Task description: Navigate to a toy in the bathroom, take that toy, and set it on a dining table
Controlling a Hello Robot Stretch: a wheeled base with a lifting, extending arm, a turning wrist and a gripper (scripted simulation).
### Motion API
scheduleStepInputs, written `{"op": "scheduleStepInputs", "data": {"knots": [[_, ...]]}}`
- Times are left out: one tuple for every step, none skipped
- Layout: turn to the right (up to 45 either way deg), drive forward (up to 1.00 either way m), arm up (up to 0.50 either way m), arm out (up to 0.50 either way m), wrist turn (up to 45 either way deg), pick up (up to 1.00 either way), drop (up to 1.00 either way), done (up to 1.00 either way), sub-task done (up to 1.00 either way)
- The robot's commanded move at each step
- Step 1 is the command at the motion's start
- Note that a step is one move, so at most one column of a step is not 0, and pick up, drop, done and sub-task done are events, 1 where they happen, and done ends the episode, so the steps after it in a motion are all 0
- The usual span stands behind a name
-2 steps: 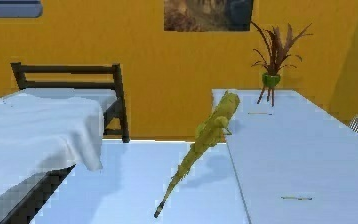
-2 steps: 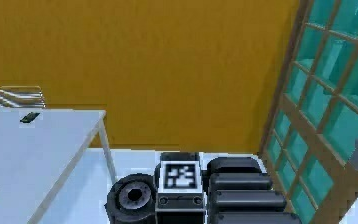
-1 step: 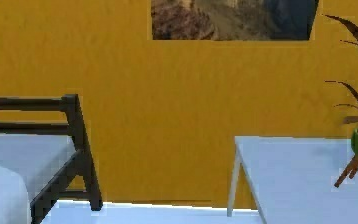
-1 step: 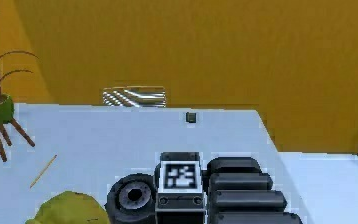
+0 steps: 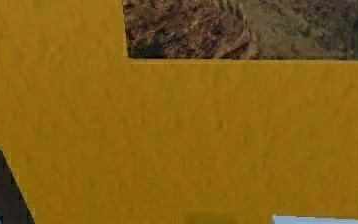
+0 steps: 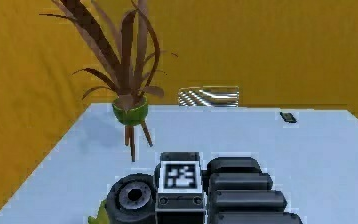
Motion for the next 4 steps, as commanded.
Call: {"op": "scheduleStepInputs", "data": {"knots": [[45.0, 0.0, 0.0, 0.0, 0.0, 0.0, 0.0, 0.0, 0.0], [45.0, 0.0, 0.0, 0.0, 0.0, 0.0, 0.0, 0.0, 0.0], [15.0, 0.0, 0.0, 0.0, 0.0, 0.0, 0.0, 0.0, 0.0], [-45.0, 0.0, 0.0, 0.0, 0.0, 0.0, 0.0, 0.0, 0.0]]}}
